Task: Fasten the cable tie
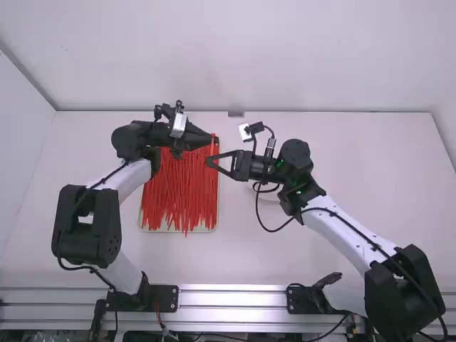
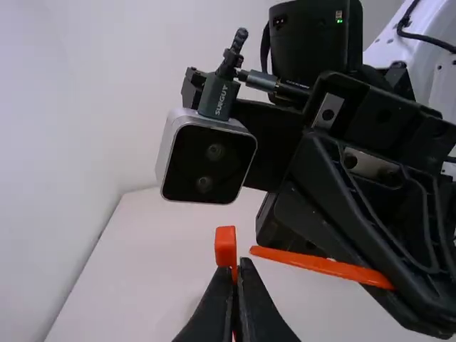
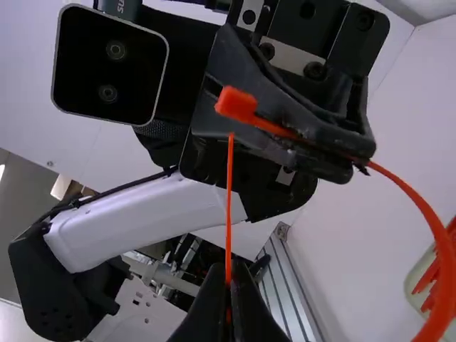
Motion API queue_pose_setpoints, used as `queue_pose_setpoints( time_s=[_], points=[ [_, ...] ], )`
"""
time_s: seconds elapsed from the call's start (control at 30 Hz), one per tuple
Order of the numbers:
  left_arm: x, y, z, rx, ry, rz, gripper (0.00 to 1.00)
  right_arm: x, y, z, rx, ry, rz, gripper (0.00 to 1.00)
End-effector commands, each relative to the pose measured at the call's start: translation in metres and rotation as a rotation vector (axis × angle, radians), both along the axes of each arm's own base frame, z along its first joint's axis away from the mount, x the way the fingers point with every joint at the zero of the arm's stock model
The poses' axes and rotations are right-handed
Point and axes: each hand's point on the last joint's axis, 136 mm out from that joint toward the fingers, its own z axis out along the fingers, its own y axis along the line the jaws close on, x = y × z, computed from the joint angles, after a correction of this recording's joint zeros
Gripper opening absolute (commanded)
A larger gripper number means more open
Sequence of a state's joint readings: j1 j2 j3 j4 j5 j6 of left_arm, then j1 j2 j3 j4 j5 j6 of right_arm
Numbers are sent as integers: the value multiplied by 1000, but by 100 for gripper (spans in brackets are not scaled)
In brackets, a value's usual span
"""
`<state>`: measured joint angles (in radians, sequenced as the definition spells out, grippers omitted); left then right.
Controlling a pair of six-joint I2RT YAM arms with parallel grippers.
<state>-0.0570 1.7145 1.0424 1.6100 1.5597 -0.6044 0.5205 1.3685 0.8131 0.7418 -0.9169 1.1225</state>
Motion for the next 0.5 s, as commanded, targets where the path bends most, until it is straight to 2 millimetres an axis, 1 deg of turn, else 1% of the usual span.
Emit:
queue_pose_setpoints(
  time_s=[0.0, 0.2, 0.27, 0.47],
  points=[
    [-8, 2, 16, -15, -61, 14, 1, -2, -2, 6, 9, -22, -2, 0],
    [-9, 2, 16, -7, -65, 7, 1, 0, -3, 7, 13, -23, -9, 0],
    [-9, 2, 16, -7, -65, 7, 1, 3, -6, 7, 13, -25, -20, 0],
    [-13, -2, 15, -4, -65, -10, 1, 4, -7, 8, 17, -31, -24, 0]
  ],
)
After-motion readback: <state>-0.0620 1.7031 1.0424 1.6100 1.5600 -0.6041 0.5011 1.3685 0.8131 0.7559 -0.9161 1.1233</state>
